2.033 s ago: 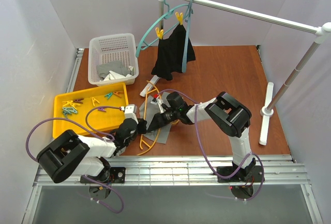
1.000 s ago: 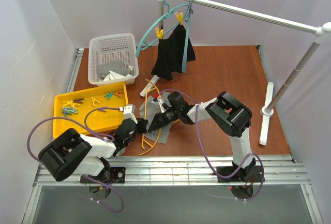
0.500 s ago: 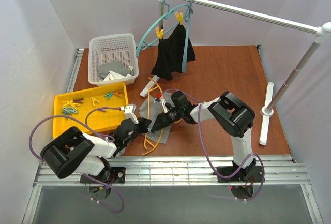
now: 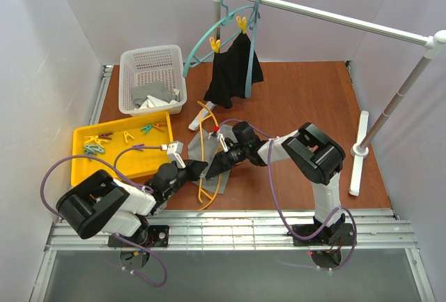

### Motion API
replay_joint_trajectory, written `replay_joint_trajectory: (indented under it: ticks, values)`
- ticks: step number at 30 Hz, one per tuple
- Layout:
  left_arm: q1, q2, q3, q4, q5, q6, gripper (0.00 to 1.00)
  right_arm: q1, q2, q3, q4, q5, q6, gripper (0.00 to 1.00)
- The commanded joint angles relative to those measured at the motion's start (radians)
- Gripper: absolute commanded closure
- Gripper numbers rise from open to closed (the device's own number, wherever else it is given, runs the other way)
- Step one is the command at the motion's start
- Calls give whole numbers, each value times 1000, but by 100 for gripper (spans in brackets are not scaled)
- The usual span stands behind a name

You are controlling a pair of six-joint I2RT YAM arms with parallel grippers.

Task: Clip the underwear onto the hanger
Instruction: Clamp the underwear onto the hanger.

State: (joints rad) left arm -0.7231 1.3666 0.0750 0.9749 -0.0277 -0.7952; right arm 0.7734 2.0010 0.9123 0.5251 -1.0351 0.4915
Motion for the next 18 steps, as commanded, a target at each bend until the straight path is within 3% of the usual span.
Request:
replay_joint_trajectory:
  ticks: [1, 18]
  values:
    - [-30, -15, 17, 194, 203, -45, 100, 24, -16, -3, 32, 30, -48, 99]
    - [-30, -6, 31, 160, 287, -44, 100, 20, -31, -16, 35, 20, -91, 99]
